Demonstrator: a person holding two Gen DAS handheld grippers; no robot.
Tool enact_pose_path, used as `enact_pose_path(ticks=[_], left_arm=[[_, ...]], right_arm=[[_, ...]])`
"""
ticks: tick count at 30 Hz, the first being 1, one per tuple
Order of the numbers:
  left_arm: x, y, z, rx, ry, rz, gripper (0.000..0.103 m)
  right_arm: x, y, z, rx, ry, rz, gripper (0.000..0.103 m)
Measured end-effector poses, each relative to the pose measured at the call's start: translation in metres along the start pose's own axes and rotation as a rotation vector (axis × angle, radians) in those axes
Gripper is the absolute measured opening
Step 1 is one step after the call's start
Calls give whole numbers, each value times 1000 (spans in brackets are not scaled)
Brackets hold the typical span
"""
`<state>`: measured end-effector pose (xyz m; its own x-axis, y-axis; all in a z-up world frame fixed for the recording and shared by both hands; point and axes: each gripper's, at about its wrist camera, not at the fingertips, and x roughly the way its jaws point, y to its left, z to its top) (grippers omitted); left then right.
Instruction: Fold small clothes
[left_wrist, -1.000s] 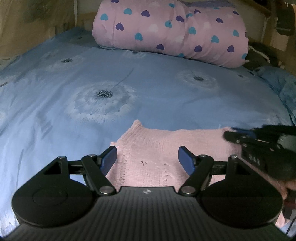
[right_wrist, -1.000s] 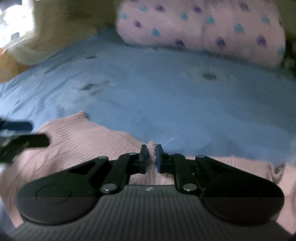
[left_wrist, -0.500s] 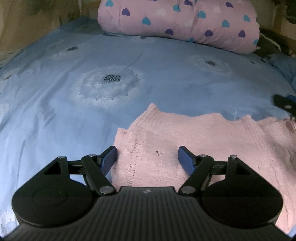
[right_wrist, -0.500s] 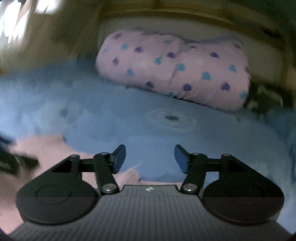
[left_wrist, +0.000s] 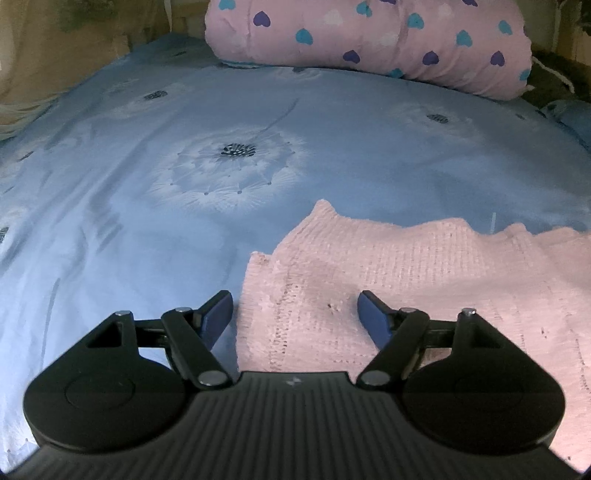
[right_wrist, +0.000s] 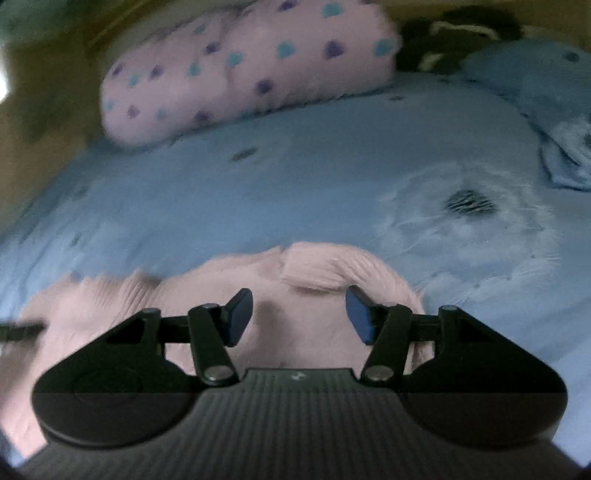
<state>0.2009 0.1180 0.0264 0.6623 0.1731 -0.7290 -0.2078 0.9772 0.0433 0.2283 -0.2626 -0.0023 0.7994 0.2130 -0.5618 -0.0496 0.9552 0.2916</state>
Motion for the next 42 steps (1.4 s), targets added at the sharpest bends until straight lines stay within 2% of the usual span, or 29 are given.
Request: enact_pose_path(ticks=[4,7,10,14,16,21,23,24,26,27,30,37,42], left_arm=[[1,3,1,-17,7,-4,81],[-6,3,3,-28,-15,-8,81],[-18,1,4,-9,-46,-25,80],[-36,-4,-1,13,-45,-110,80],[-46,-7,-7,34,-46,-145,80],[-47,-16,-21,106,-28,-147,80],[-36,-17,-28,156,-14,-93,82],[-33,-15,-30,161,-20,-88,86],[-31,-8,-30,150,-18,-89,88],[-30,-6,-31,145,-17,-92,89],[-29,-1,-29,131,-9,-105,89],[-56,4,-28,144,-15,-113,89],[-79,11,-37,140,29,-139,89]], right_arm=[[-6,-13,9,127,-94,-84,59],[-25,-22,7,184,-128,-40,60],[-42,-23,2,186,-104,8,61],[-76,-11,-9,147,-48,75,61],[-90,-1,-15,133,-14,76,61],[-111,17,-39,125,44,94,61],[-109,23,-48,78,53,49,60],[-106,26,-53,37,55,-18,59],[-98,26,-61,3,71,-143,58],[-93,22,-64,2,80,-170,58],[-95,12,-66,40,83,-150,58],[-123,7,-73,137,90,-217,60],[-152,-3,-87,257,60,-184,60]])
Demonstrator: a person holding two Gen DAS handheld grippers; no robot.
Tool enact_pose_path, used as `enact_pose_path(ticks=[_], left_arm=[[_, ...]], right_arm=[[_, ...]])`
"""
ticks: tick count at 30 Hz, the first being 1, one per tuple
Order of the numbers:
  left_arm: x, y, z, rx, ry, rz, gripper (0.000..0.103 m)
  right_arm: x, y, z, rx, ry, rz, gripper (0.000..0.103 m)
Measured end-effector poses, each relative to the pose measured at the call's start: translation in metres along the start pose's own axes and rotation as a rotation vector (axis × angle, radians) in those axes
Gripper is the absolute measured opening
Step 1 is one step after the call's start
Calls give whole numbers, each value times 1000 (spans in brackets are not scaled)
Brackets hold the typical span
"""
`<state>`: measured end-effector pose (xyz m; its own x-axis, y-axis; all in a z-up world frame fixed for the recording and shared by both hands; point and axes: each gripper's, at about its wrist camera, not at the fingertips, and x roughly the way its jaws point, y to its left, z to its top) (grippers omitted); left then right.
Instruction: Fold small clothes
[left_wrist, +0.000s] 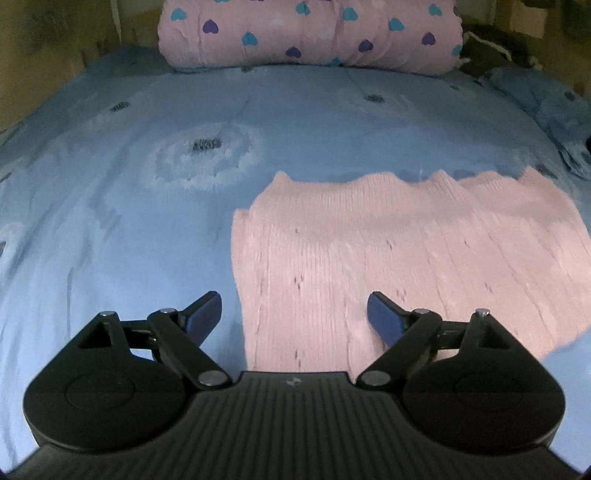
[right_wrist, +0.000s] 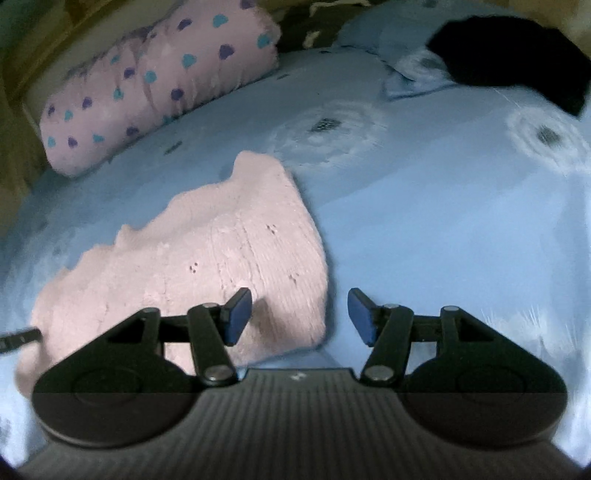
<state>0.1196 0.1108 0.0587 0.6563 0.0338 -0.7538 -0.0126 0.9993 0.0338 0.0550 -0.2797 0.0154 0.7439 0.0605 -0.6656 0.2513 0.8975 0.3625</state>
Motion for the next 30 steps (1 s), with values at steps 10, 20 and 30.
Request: enact_pose_path(ticks=[10,20,30], left_arm=[[-8,13,-33,-96,28,-30,92],[2,18,-39,-122,29,-53,95],[9,18,-37,-138,44,-62,97]], right_arm=[[-9,-18,-24,264,3,96,64],[10,-16,-39,389,-45,148,65],[29,0,-42,330,-151,117,66]])
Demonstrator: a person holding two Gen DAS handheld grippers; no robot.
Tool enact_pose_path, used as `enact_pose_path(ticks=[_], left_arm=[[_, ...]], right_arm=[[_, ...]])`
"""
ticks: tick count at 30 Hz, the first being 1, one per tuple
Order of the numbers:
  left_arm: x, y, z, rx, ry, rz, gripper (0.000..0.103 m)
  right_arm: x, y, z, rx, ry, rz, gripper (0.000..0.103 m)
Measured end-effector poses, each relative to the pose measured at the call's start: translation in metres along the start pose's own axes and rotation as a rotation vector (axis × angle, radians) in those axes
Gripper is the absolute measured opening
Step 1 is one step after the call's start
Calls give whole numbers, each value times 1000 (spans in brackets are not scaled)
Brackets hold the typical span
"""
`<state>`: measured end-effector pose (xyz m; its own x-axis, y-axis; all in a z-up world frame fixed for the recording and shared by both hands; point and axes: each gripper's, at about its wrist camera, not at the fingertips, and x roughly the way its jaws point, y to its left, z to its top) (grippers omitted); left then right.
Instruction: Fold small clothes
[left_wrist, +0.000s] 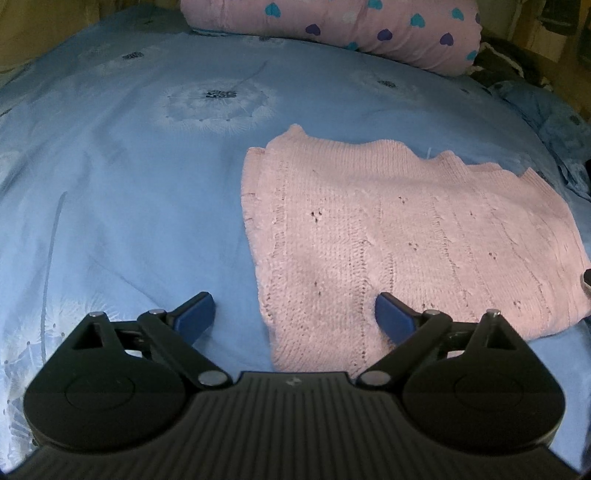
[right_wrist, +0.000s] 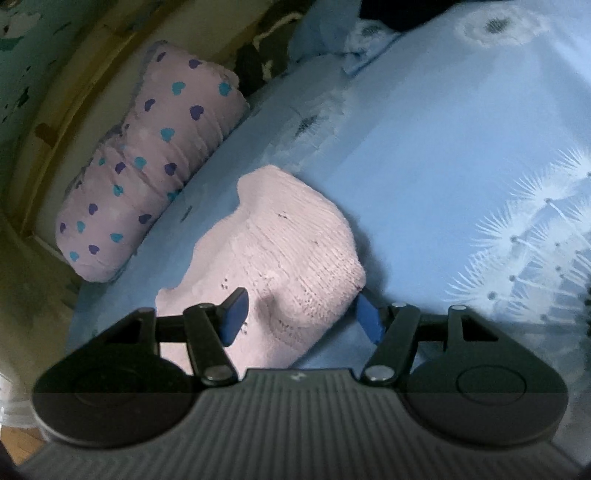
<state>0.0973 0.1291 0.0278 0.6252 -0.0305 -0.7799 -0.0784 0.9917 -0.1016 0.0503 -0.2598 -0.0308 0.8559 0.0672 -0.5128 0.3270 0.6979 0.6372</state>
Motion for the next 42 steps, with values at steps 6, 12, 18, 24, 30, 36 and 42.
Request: enact_pose_path(ticks=[6,12,18,24,30,36,42], left_arm=[[4,-2,1,-7,7,1,98],[7,-3,1,1,5,4,98],[8,-4,2,2,6,4,98],[8,-4,2,1,7,3,99],[8,-4,2,-2,9,1,99],[8,-4,2,-1,10,3,99],[9,-4,2,-5,13,2,99]], right_arm=[[3,-2,-1,-7,-27,12,66],[19,-2,3,92,-63,67,66],[34,3,0,138,-116,83,66],[39,9,-2,93,-129,57,57],[37,-7,0,169,-95,101,31],[40,-10,1,207,-90,129,35],[45,-1,0,161,-105,114,43]])
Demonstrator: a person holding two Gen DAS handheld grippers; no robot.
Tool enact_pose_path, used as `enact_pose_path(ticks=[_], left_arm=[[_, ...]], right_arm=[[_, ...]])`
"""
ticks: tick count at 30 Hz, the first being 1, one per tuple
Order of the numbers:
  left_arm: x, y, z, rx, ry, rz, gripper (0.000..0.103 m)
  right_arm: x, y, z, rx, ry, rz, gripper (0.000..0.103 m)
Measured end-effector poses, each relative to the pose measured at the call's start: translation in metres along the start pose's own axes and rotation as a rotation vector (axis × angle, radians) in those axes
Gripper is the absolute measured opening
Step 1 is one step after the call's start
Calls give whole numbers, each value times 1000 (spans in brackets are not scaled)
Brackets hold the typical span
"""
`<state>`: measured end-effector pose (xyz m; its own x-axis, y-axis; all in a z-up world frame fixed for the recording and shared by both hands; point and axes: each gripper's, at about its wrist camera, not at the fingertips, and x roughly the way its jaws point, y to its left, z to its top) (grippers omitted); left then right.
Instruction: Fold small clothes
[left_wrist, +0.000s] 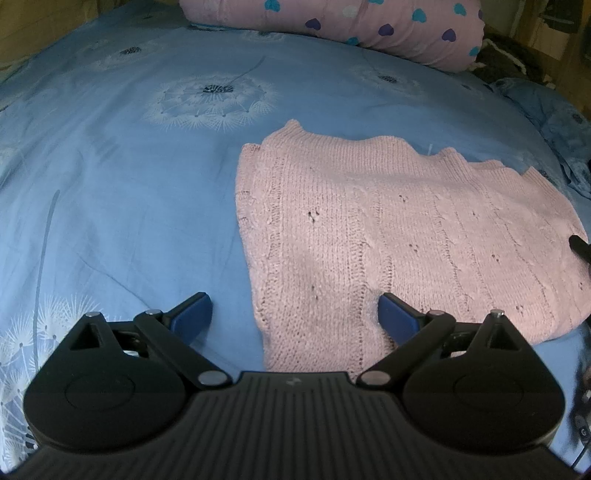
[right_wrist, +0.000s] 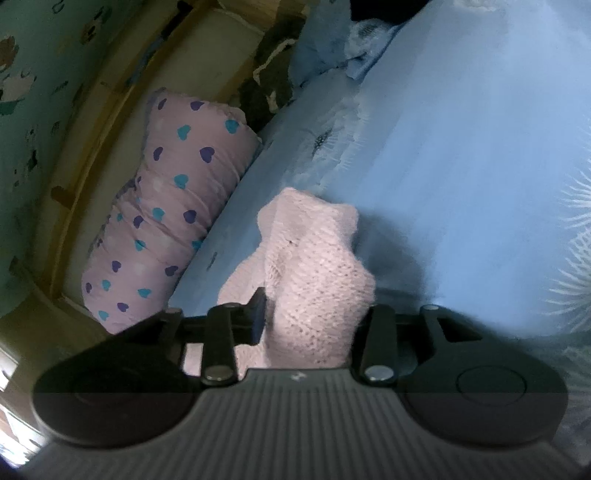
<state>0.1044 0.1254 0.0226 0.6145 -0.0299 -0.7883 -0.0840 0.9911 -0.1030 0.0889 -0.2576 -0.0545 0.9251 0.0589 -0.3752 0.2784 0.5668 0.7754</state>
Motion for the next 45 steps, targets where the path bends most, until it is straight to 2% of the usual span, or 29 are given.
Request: enact_pose_path(ticks=[7,8,9,11,21,30,38,45], left_arm=[[-2,1,2,2,-3,-1,99],[-4,1,2,2,-6,-1,99],[-5,2,2,3,-10,-3,99],[-8,3,3,2,-18,-4,99],[-15,15,8,-32,-20,-9,99],[-18,26,15,-58,-30,18,99],[-22,41,19,-97,-41,52,99],[-26,55,22,-156,-43,61,99]], right_arm=[[6,3,4,-4,7,3,46],[6,2,5,10,3,5,44],[6,1,6,19,2,4,35],[5,1,8,19,1,5,30],[-9,51,18,-187,-19,55,25],[-15,104,14,-361,-9,113,24],[-12,166,-21,-579,12,194,24],[-2,205,-89,-823,111,296,24]])
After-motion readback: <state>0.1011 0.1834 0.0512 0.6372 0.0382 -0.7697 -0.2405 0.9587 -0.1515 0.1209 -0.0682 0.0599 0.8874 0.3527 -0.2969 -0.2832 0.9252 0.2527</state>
